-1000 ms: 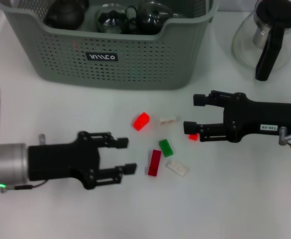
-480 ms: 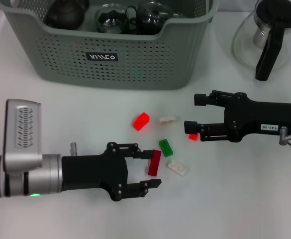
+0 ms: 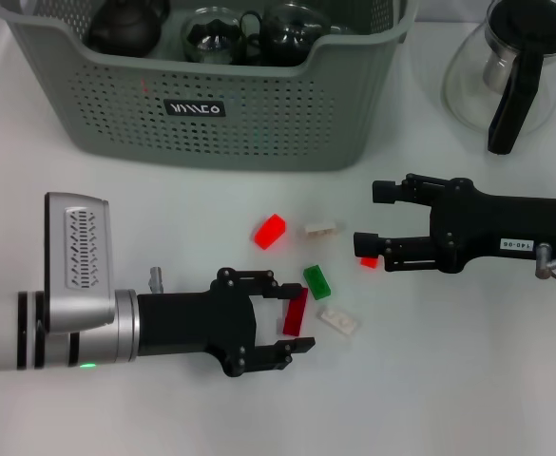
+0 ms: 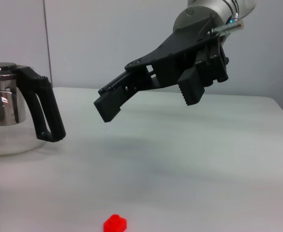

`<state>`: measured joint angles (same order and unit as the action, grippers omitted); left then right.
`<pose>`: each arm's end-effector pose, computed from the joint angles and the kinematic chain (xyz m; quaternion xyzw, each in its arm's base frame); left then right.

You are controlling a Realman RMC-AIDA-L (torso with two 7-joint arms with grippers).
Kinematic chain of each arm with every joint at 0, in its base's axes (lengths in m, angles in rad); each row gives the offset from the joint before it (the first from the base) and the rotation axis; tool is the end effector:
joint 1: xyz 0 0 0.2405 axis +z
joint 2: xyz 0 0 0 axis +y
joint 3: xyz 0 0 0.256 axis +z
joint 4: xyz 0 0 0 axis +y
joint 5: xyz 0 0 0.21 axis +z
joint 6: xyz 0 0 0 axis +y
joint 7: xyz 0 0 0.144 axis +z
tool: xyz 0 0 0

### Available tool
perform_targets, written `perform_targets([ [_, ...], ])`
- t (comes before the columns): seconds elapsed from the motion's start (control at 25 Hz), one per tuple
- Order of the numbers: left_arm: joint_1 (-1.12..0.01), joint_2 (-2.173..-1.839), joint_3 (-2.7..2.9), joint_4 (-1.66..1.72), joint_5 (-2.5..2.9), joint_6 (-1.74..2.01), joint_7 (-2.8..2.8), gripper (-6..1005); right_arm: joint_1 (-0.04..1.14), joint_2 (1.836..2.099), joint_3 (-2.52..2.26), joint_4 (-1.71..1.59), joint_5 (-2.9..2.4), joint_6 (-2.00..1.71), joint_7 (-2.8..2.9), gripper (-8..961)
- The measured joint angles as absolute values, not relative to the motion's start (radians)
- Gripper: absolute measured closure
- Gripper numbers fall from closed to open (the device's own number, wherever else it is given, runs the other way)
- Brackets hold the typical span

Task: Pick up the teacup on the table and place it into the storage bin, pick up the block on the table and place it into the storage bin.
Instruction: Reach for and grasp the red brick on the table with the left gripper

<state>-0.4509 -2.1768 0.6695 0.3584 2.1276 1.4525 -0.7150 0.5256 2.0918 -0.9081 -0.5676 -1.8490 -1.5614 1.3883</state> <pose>-0.2873 0.2510 -0.0977 -0.9695 -0.0636 -0.2120 0.1056 0.2415 0.3117 -0.0380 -0.9379 0.2195 0.2648 0.0451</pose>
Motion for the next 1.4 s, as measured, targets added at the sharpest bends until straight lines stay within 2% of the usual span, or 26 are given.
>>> perform_targets([
  [1.4, -0.447, -2.170, 0.645, 0.382, 2.103, 1.354, -0.672, 386, 0.516, 2.090, -0.908, -0.556, -1.853, -1.554, 1.381, 7],
])
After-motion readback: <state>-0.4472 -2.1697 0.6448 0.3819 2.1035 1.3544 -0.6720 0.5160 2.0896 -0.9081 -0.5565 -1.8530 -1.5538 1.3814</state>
